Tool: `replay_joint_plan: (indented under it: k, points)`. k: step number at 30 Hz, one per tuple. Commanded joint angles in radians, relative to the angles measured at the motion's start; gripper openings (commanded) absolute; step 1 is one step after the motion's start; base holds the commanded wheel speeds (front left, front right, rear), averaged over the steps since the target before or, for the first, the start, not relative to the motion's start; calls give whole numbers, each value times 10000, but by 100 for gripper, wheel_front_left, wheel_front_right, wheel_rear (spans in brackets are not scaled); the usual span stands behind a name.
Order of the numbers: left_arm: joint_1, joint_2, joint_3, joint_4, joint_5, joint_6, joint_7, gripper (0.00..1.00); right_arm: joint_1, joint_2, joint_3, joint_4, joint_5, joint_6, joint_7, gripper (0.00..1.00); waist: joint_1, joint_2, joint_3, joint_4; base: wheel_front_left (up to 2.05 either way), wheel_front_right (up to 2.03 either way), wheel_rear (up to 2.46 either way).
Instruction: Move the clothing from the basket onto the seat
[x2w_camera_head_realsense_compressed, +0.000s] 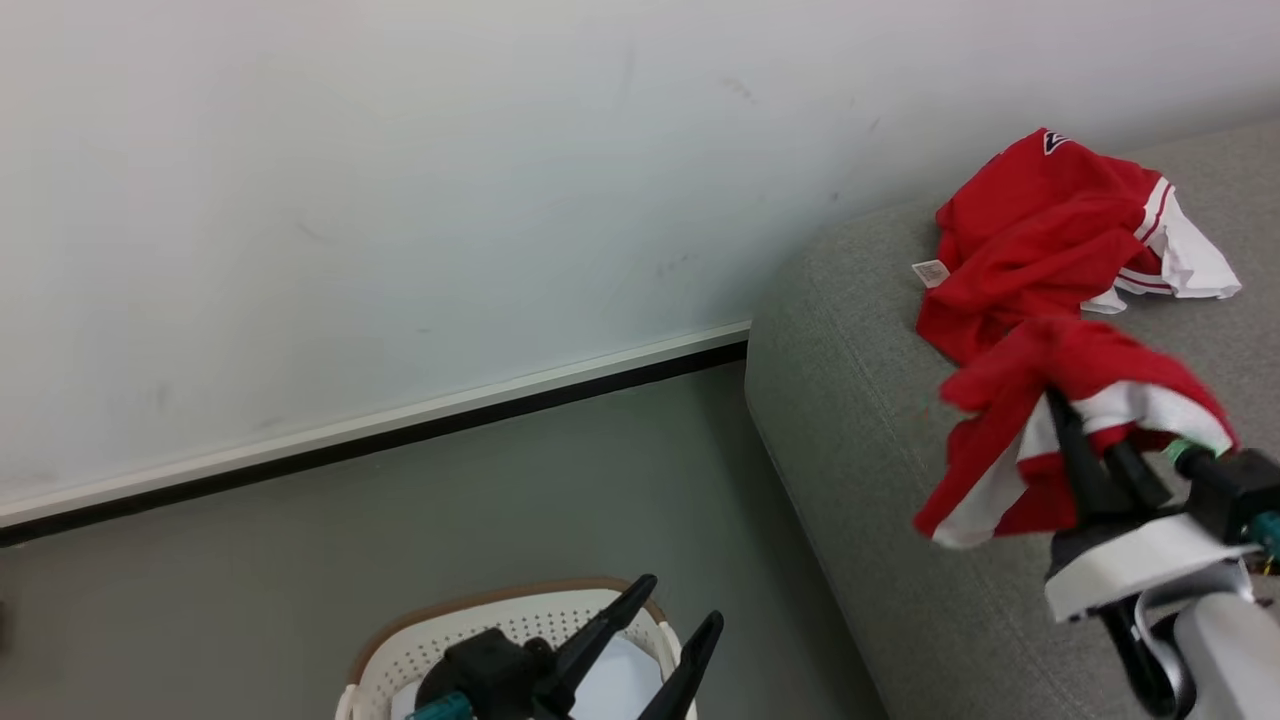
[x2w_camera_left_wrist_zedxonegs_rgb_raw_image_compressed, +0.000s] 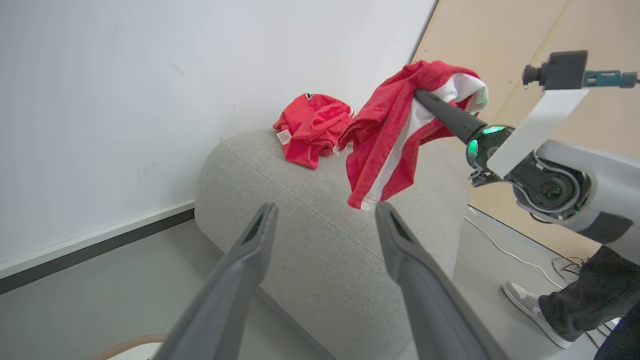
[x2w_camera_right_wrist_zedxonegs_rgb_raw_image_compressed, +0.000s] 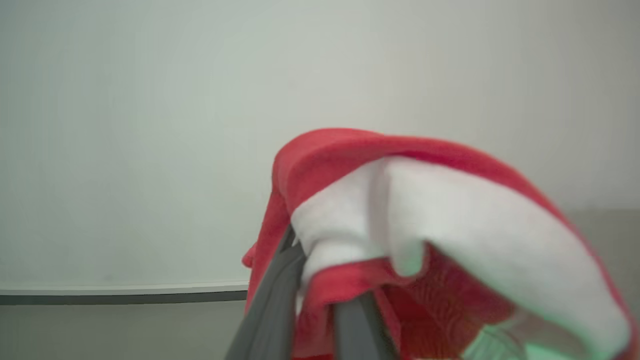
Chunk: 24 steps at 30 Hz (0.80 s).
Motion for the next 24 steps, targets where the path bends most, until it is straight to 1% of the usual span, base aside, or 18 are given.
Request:
replay_joint_plan:
  k: [1, 5, 8, 10, 11, 12, 14, 18, 22, 24]
  points:
    - [-93, 3, 49, 69, 52, -35, -103, 100, -616, 123, -538, 392, -307, -28, 151, 0, -1, -1, 186, 105, 0, 0, 0]
    - [-327, 122, 55, 64, 157, -90, -101, 100, -2115, 264, -1649, 1301, -788, -26, 500, 0, -1, -1, 794, 353, 0, 0, 0]
    - [-638, 170, 110, 5, 190, -111, -62, 100, -3499, 172, -2400, 1999, -1125, -26, 798, 0, -1, -1, 1428, 634, 0, 0, 0]
    - [-874, 186, 119, 14, 214, -154, -55, 100, -4491, 38, -3075, 2509, -1293, -28, 907, 0, -1, -1, 1865, 867, 0, 0, 0]
    - [-874, 186, 119, 14, 214, -154, -55, 100, -4491, 38, -3075, 2509, -1293, -28, 907, 0, -1, -1, 1865, 867, 0, 0, 0]
    - [-997, 177, 101, 30, 251, -169, -49, 100, -4945, -46, -3442, 2771, -1375, -26, 963, 0, -1, -1, 2079, 1002, 0, 0, 0]
    - [-1246, 112, 88, 56, 289, -206, -67, 100, -5878, -295, -4276, 3327, -1676, -28, 1021, 0, -1, -1, 2512, 1305, 0, 0, 0]
    - [-1645, -6, 101, 120, 380, -259, -138, 100, -7432, -1117, -6123, 4311, -2762, -28, 910, 0, -1, -1, 3323, 1959, 0, 0, 0]
    - [-1921, -81, 177, 149, 420, -276, -219, 100, -8420, -1871, -8357, 5072, -4123, -26, 766, 0, -1, -1, 4121, 2562, 0, 0, 0]
    - [-2008, -72, 238, 167, 459, -283, -278, 100, -8702, -1983, -9411, 5320, -4793, -26, 661, 0, -1, -1, 4491, 2780, 0, 0, 0]
